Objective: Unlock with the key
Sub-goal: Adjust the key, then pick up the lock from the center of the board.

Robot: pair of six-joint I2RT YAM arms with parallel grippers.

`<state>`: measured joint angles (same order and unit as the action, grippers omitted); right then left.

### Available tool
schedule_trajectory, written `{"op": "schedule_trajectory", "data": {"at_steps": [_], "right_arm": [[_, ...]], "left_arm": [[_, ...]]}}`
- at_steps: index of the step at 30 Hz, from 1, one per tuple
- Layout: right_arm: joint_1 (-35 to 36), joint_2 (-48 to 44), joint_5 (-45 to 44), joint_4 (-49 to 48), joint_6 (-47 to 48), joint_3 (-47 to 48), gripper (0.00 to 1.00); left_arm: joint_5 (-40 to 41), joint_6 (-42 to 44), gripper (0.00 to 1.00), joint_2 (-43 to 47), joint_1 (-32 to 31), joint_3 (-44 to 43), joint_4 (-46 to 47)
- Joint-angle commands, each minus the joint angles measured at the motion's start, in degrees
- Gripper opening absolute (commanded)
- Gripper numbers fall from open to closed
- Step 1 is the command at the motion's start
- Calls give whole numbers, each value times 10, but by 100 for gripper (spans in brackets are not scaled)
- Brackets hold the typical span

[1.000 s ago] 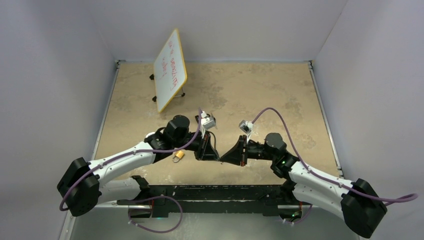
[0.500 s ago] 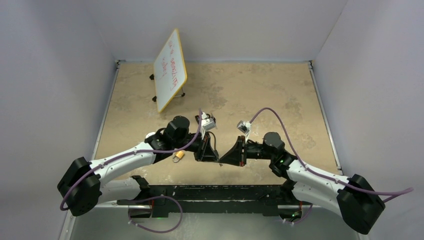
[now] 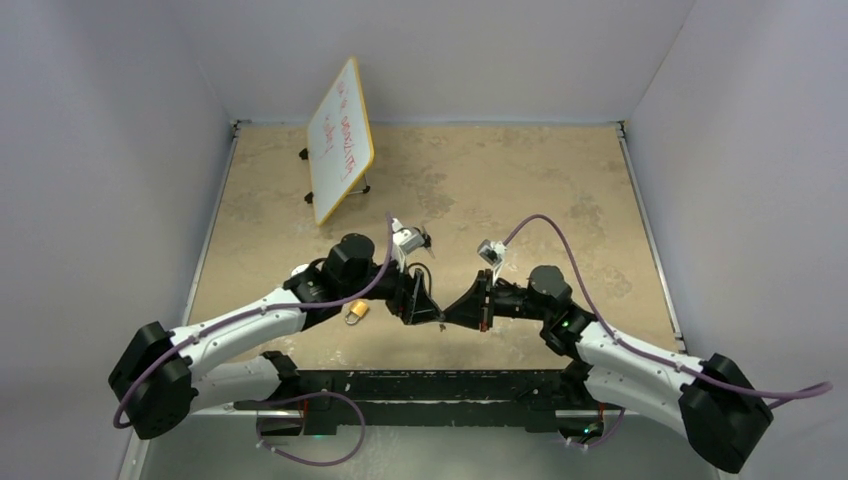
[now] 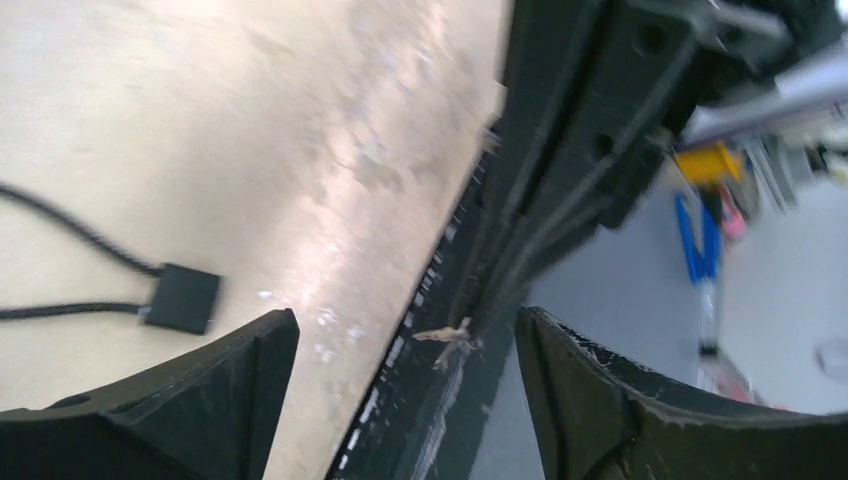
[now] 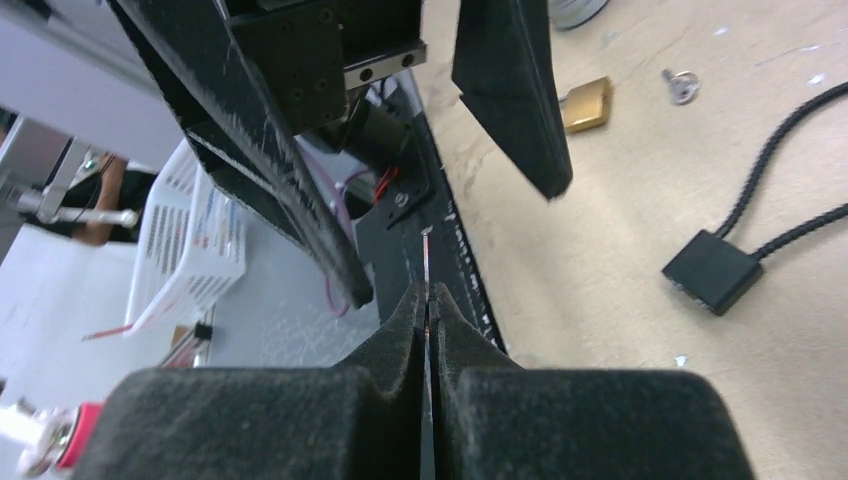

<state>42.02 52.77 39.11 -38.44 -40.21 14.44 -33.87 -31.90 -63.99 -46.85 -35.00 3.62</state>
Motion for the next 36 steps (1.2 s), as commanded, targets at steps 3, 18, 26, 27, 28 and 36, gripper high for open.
{"op": "schedule_trajectory", "data": {"at_steps": [3, 18, 26, 27, 28, 36], "right_arm": [[2, -55, -127, 91, -14, -17, 0], [2, -70, -244, 166, -152, -73, 0], [2, -40, -238, 138, -157, -87, 0], [2, -37, -239, 140, -155, -85, 0], [2, -34, -239, 142, -153, -83, 0], [2, -7, -235, 116, -162, -78, 0]], "left_arm": [[331, -107, 87, 58, 8, 3, -104], [471, -274, 78, -133, -59, -90, -210], [491, -284, 79, -227, -81, -161, -219], [492, -288, 79, -242, -82, -166, -223], [491, -292, 79, -254, -82, -173, -229], [502, -323, 79, -342, -100, -251, -318]]}}
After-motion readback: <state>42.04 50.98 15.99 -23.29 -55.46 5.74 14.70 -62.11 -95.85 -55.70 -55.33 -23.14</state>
